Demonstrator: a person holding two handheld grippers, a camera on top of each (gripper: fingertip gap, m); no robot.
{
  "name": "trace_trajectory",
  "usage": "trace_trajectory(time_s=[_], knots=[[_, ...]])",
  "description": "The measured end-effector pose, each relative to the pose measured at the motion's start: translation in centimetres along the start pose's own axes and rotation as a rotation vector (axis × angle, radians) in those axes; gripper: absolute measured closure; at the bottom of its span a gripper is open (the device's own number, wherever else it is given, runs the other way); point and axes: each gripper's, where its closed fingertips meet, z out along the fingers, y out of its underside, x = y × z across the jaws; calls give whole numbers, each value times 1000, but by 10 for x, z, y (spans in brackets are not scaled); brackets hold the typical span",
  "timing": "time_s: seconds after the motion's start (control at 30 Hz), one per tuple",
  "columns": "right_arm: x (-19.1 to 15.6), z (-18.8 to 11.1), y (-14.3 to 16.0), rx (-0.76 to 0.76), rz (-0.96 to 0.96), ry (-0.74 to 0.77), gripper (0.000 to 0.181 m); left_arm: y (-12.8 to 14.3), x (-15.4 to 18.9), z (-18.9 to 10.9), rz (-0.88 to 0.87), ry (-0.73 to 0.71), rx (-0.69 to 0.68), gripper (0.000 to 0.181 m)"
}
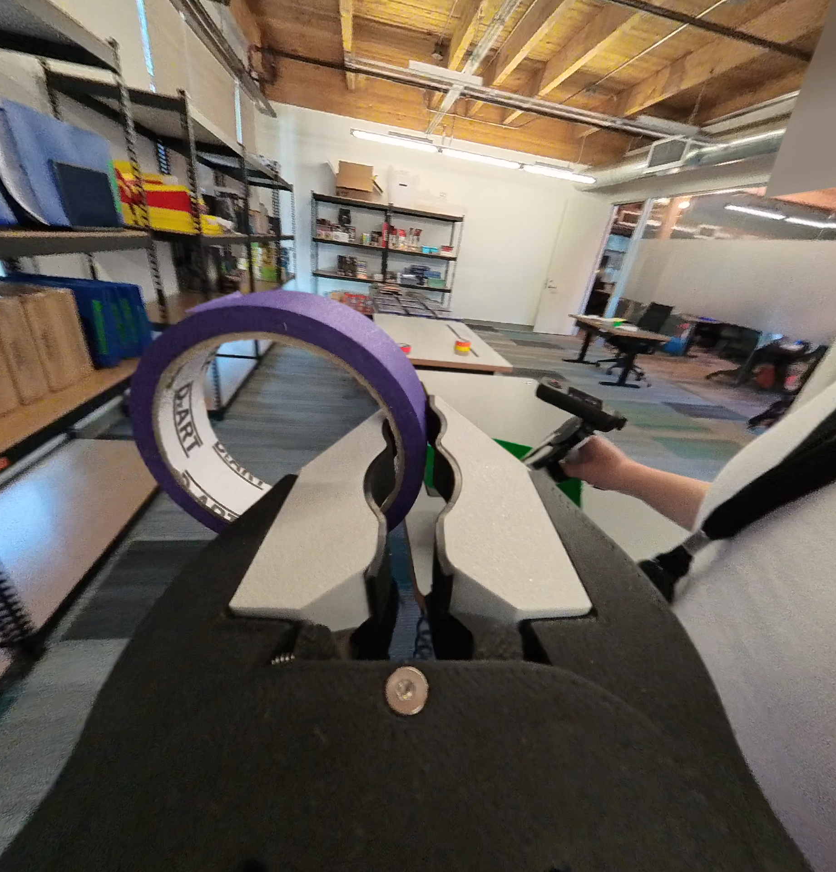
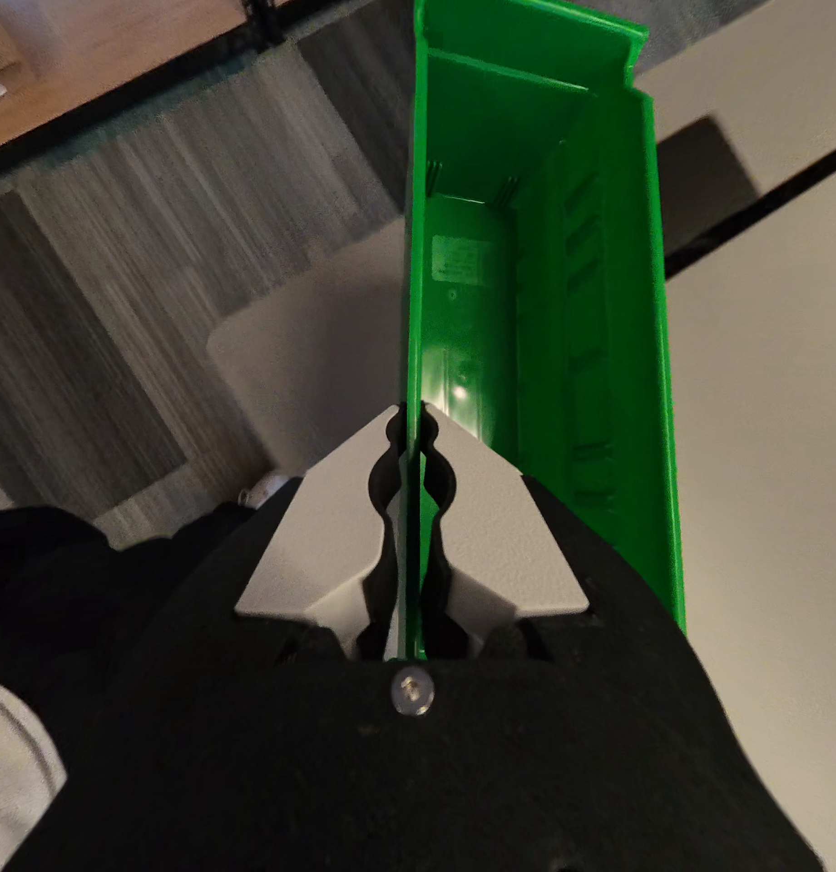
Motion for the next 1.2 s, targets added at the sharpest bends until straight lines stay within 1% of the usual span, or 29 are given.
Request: trace_trajectory(time_s=[0.07, 0.13, 0.2, 0.3, 0.37, 0.47, 0.53, 0.63, 0.7, 0.73, 0.8, 0.83, 0.87, 0.93, 1.0, 1.03, 1.1, 1.2], knots=[[22, 31, -56, 12, 8, 18, 180, 1, -42, 49, -37, 54, -34, 174], [45, 63, -105, 26, 16, 17, 180, 5, -87, 95, -28, 78, -80, 174], [77, 103, -154, 45, 19, 40, 180, 9, -137, 141, -3, 86, -100, 174], [133, 166, -220, 48, 40, 117, 180, 18, -219, 222, 9, 127, -109, 174], [162, 202, -254, 52, 93, 154, 180, 22, -271, 285, 18, 199, -122, 174], [191, 239, -292, 60, 212, 198, 180, 19, -340, 389, 69, 330, -141, 174], [202, 255, -307, 49, 316, 211, 180, 10, -377, 464, 34, 421, -164, 175], [218, 273, -321, -22, 448, 183, 181, -7, -409, 576, -43, 594, -192, 175], [239, 285, -327, -75, 473, 187, 181, -10, -425, 648, -21, 689, -199, 174], [255, 294, -332, -107, 473, 196, 181, -8, -433, 684, 4, 723, -194, 174], [298, 313, -341, -179, 459, 220, 180, 3, -451, 757, 33, 764, -165, 174], [325, 324, -350, -209, 447, 234, 180, 9, -460, 791, 27, 773, -143, 174], [354, 336, -362, -229, 431, 246, 180, 15, -468, 825, 12, 772, -117, 174], [417, 362, -397, -236, 405, 254, 180, 29, -484, 894, -28, 741, -80, 174], [486, 385, -447, -229, 405, 255, 180, 44, -500, 963, -68, 702, -92, 174], [521, 395, -477, -219, 390, 263, 180, 50, -507, 996, -91, 703, -107, 174], [589, 415, -544, -194, 303, 292, 180, 58, -517, 1057, -102, 727, -140, 175], [691, 443, -656, -112, 154, 363, 180, 64, -542, 1149, -14, 708, -123, 175]])
